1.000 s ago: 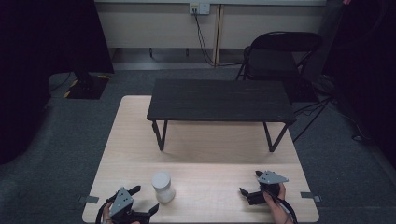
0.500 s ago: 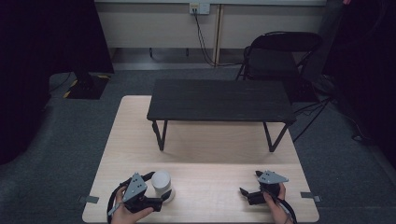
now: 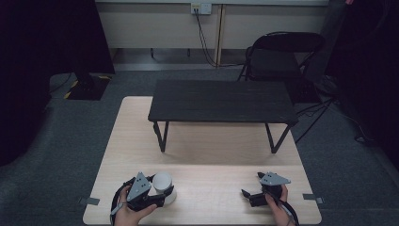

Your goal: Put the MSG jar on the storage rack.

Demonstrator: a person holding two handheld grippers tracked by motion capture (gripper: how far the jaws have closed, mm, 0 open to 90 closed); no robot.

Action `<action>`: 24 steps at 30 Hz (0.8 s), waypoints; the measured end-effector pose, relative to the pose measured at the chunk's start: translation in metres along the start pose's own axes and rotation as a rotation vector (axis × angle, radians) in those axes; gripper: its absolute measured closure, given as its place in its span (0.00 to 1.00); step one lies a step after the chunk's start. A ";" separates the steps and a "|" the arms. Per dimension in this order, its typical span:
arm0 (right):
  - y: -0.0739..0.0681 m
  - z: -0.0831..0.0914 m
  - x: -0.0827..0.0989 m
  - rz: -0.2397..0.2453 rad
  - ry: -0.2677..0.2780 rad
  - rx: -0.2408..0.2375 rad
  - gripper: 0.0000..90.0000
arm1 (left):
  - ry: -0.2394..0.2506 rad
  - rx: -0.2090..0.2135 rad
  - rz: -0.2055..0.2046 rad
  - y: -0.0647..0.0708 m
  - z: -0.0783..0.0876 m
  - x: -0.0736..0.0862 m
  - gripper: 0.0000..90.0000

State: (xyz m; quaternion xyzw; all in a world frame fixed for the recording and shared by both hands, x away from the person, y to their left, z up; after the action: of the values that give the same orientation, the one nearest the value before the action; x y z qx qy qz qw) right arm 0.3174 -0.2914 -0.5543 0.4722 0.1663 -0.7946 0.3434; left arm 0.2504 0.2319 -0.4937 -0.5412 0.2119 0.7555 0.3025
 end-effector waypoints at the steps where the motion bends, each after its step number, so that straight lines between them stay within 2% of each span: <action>1: 0.000 0.000 0.000 0.000 0.000 0.000 0.00 | -0.012 -0.001 0.004 0.000 -0.001 -0.003 0.38; 6: 0.000 0.000 0.000 0.000 0.000 0.000 0.00 | -0.018 0.007 0.031 -0.002 -0.004 -0.015 0.38; 9: 0.000 0.000 0.000 0.001 0.001 0.001 0.00 | 0.003 0.008 0.032 -0.003 -0.006 -0.047 0.38; 10: 0.000 0.000 0.000 0.001 0.001 0.001 0.00 | 0.003 0.008 0.032 -0.003 -0.006 -0.047 0.38; 11: 0.000 0.000 0.000 0.001 0.001 0.001 0.00 | 0.011 0.011 0.034 -0.003 -0.007 -0.057 0.38; 12: 0.000 0.000 0.000 0.001 0.000 0.000 0.00 | 0.023 0.016 0.041 -0.005 -0.009 -0.079 0.38; 13: 0.000 0.000 0.000 0.001 0.000 0.000 0.00 | 0.023 0.016 0.041 -0.005 -0.009 -0.079 0.38; 16: 0.000 0.000 0.000 0.002 0.001 0.002 0.00 | 0.030 0.014 0.014 -0.008 -0.013 -0.119 0.38; 21: -0.001 0.000 0.000 0.004 0.002 0.003 0.00 | 0.038 0.013 -0.019 -0.009 -0.023 -0.175 0.38; 24: -0.001 0.000 0.000 0.006 0.003 0.002 0.00 | 0.052 0.022 -0.012 -0.011 -0.031 -0.204 0.38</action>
State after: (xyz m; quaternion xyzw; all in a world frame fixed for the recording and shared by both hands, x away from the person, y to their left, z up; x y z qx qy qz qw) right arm 0.3164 -0.2911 -0.5544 0.4742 0.1646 -0.7930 0.3453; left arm 0.3268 0.1733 -0.3112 -0.5586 0.2245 0.7370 0.3073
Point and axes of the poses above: each handheld gripper's, and its own axes: z roughly backward along the jaws, x roughly out of its underside, y roughly to its right, the point moved 8 cm from there along -z, roughly forward along the jaws, and after that the axes turned 2 degrees about y, right-handed, at the moved point
